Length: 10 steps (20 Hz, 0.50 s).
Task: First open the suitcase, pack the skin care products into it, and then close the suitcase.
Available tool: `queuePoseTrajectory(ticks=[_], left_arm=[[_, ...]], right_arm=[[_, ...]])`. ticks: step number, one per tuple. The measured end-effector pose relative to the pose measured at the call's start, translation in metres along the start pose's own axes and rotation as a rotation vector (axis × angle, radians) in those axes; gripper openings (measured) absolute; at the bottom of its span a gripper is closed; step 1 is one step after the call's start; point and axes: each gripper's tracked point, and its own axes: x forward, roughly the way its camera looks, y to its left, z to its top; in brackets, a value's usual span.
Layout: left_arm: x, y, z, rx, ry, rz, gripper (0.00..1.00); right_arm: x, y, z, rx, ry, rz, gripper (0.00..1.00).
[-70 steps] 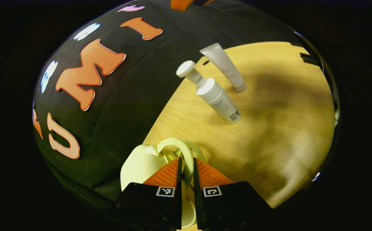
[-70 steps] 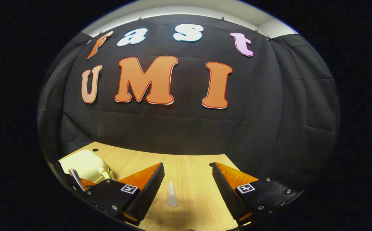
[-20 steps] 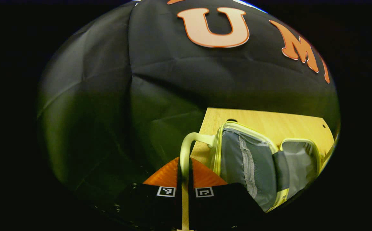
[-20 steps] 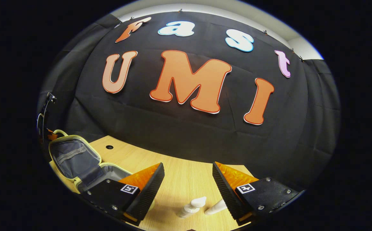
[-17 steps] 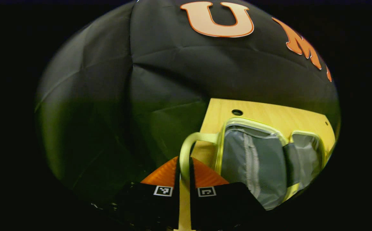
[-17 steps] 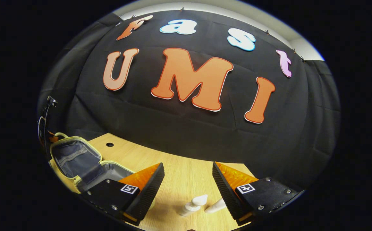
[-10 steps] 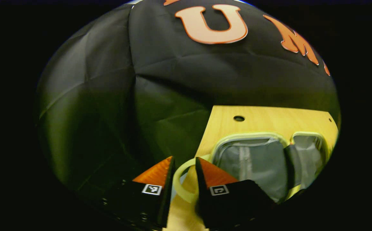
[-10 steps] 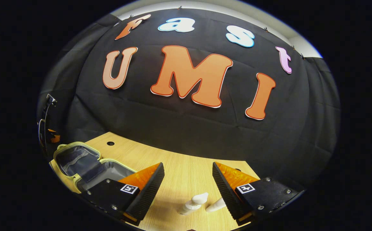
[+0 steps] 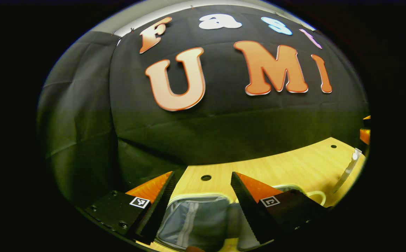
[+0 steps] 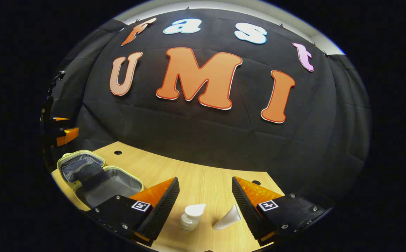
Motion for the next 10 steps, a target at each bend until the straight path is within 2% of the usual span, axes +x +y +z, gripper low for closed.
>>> queuePoseTrajectory(ticks=[3,6,10], left_arm=[[-0.014,-0.07,0.022,0.053,-0.051,-0.078,1.0],[-0.033,-0.143,0.026,0.029,-0.074,-0.187,0.99],[-0.049,-0.219,0.017,0.01,-0.073,-0.291,0.99]], right_arm=[[-0.001,-0.017,-0.012,-0.006,0.008,0.01,0.96],[-0.004,-0.034,-0.023,-0.015,0.013,0.016,0.96],[-0.007,-0.051,-0.053,-0.033,0.046,0.041,0.96]])
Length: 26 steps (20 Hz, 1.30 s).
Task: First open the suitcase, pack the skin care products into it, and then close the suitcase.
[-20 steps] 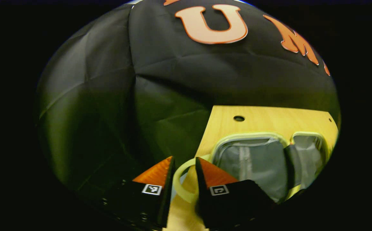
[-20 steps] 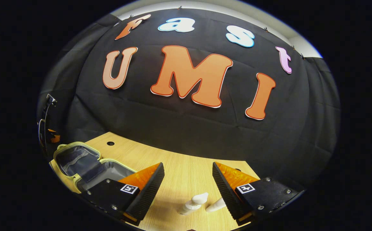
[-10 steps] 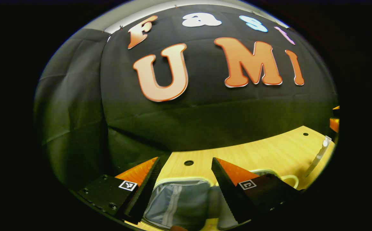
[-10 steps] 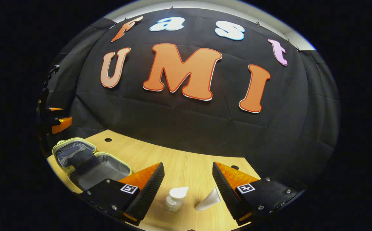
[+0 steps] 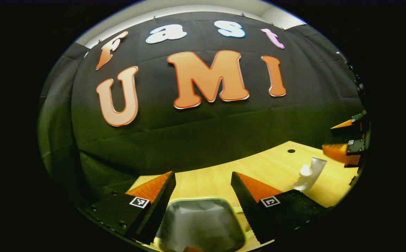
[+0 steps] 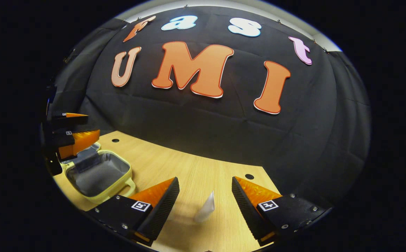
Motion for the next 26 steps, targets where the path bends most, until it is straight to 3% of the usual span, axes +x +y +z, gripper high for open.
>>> queuePoseTrajectory(ticks=[11,26], left_arm=[[0.0,-0.152,-0.066,-0.014,0.062,-0.217,0.99],[0.047,-0.245,-0.157,-0.044,0.242,-0.364,0.99]], right_arm=[[0.024,-0.012,-0.089,-0.005,0.079,0.087,0.96],[0.062,-0.007,-0.148,0.001,0.124,0.133,0.96]])
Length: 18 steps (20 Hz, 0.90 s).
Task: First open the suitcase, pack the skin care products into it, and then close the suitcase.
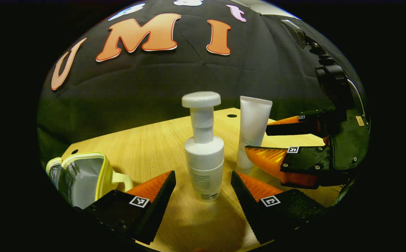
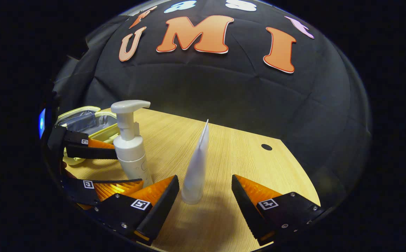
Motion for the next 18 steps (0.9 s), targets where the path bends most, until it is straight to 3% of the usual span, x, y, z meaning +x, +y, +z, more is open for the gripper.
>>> queuePoseTrajectory(ticks=[4,5,7,11,17,18], left_arm=[[0.019,-0.003,-0.003,-0.007,0.012,-0.011,0.93],[0.022,-0.004,-0.005,-0.019,0.021,-0.019,0.79],[0.038,-0.006,-0.003,-0.034,0.028,-0.026,0.62],[0.019,0.001,0.003,-0.072,0.043,-0.013,0.57],[-0.007,0.019,0.039,-0.081,0.0,0.026,0.57],[-0.013,0.024,0.043,-0.081,-0.007,0.039,0.57]], right_arm=[[0.008,0.003,-0.003,0.004,0.005,0.016,0.96],[0.01,0.004,-0.003,0.001,0.005,0.018,0.96],[0.014,0.005,-0.004,0.004,0.009,0.026,0.96],[0.022,0.011,-0.009,0.031,0.024,0.042,0.95],[0.034,0.018,-0.015,0.06,0.051,0.035,0.77],[0.032,0.016,-0.011,0.071,0.046,0.022,0.69]])
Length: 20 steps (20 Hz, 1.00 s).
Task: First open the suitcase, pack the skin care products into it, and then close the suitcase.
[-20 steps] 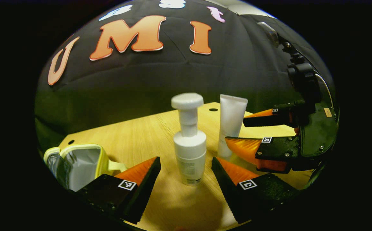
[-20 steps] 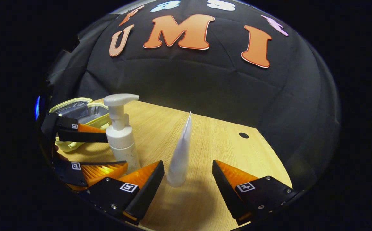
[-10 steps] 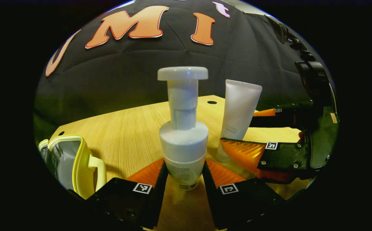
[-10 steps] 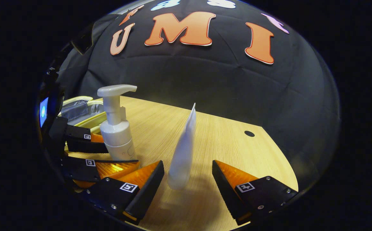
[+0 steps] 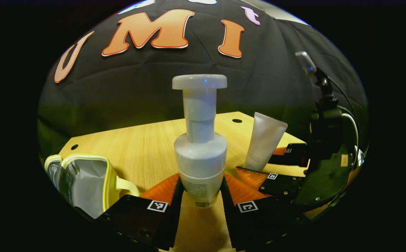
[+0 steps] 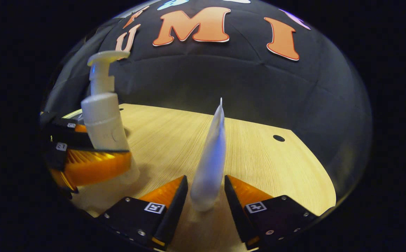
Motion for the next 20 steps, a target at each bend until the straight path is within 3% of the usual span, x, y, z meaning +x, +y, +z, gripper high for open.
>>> queuePoseTrajectory(ticks=[2,3,5,7,8,20], left_arm=[[-0.011,0.012,0.008,-0.004,-0.017,0.022,0.57],[-0.016,0.016,0.012,-0.006,-0.018,0.032,0.57],[-0.022,0.03,0.019,-0.01,-0.025,0.059,0.57],[-0.032,0.044,0.027,-0.018,-0.027,0.09,0.57],[-0.038,0.051,0.031,-0.026,-0.029,0.104,0.57],[-0.131,0.145,0.106,-0.072,-0.089,0.273,0.57]], right_arm=[[0.003,0.001,0.005,0.035,-0.009,-0.004,0.47],[0.003,0.002,0.004,0.041,0.0,-0.006,0.41],[-0.001,0.003,0.013,0.065,-0.013,-0.009,0.41],[-0.004,0.004,0.029,0.061,-0.019,0.0,0.34],[-0.007,0.007,0.036,0.059,-0.028,0.005,0.39],[-0.042,0.052,0.165,0.023,-0.161,0.073,0.38]])
